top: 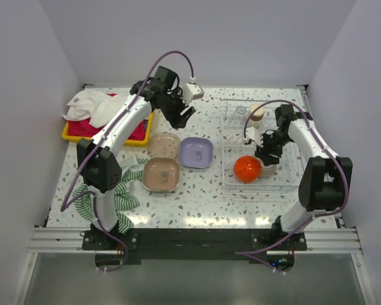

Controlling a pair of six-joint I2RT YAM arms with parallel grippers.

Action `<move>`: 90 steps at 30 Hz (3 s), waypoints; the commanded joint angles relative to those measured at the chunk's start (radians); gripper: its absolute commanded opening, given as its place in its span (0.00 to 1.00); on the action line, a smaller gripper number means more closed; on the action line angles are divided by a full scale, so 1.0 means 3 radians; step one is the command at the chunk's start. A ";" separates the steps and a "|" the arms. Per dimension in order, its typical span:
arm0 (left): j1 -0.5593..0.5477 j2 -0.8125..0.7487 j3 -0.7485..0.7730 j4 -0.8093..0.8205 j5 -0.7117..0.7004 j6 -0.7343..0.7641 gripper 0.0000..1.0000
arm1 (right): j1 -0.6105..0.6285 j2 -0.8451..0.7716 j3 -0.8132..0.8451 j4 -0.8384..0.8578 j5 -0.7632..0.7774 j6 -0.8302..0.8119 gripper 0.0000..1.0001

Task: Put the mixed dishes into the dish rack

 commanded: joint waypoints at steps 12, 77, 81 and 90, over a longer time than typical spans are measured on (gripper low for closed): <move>-0.0019 0.0085 0.0256 0.0048 0.0225 0.0015 0.70 | 0.0012 -0.0209 0.0194 -0.0318 0.0448 0.0179 0.33; -0.0985 -0.0539 -0.1676 0.0650 -0.0224 0.0910 0.52 | 0.0299 -0.1369 0.0492 0.0996 0.0581 0.4259 0.74; -0.1032 -0.0391 -0.1727 0.0957 -0.0434 0.0747 0.49 | 0.0206 -0.1727 0.0276 0.0915 0.0622 0.4219 0.75; -0.1037 -0.0120 -0.1646 0.1071 -0.0374 0.0731 0.45 | 0.0150 -0.1912 0.0174 0.0705 0.0597 0.4065 0.76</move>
